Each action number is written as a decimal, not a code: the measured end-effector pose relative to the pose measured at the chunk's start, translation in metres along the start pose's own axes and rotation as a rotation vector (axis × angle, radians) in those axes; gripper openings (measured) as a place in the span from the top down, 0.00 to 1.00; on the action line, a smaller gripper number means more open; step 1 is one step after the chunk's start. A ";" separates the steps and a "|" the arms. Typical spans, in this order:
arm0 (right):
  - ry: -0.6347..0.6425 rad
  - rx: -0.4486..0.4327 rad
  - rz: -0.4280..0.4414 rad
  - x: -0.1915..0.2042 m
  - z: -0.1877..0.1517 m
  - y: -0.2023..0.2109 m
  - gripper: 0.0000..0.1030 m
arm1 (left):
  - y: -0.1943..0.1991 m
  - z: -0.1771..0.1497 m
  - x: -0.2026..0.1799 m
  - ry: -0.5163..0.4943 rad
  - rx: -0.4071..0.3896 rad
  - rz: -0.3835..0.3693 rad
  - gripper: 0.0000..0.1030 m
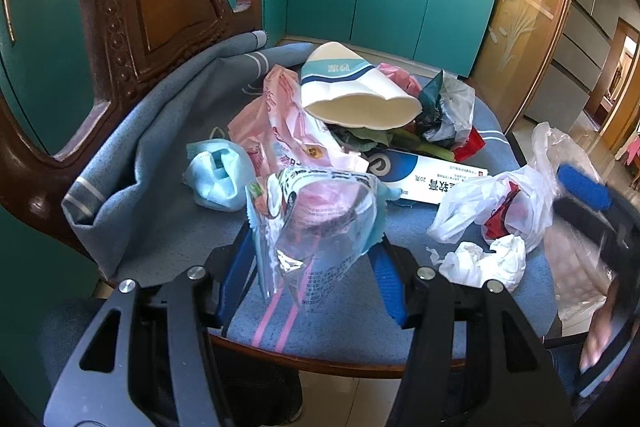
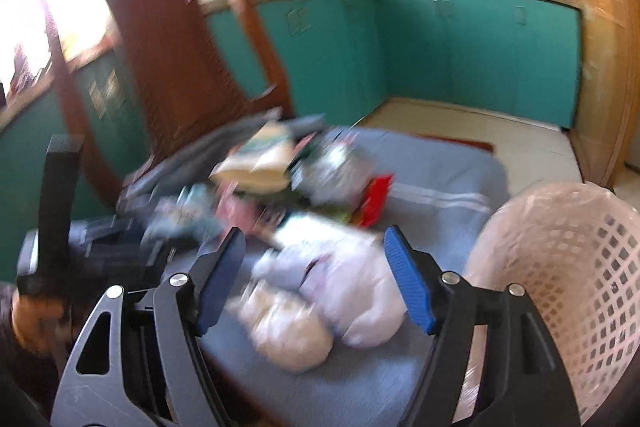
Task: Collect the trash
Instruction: 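Lift both held bags up off the chair seat, then open the right tool over the white basket while the left tool drops the snack bag in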
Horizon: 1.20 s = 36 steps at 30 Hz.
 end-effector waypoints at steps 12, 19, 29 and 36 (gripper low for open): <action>0.020 0.052 -0.213 -0.029 -0.005 -0.030 0.52 | 0.003 0.000 -0.008 -0.036 -0.001 0.003 0.44; -0.026 -0.079 -0.152 -0.021 0.017 -0.014 0.85 | 0.017 0.009 -0.003 -0.034 -0.044 0.012 0.44; -0.257 -0.377 -0.302 -0.114 0.050 0.094 0.85 | 0.043 0.045 -0.031 -0.057 -0.140 -0.060 0.44; -0.495 -0.259 -0.396 -0.196 0.014 0.109 0.74 | 0.042 0.084 -0.113 -0.161 -0.186 -0.199 0.44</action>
Point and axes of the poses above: each gripper's, at about its wrist camera, not at the fingertips, and y roughly against the way its jaws point, x to its left, z to its top, the point moved 9 cm from there along -y, roughly the way its jaws point, and after that the axes turned 14 degrees about -y, right-handed, at the moved point
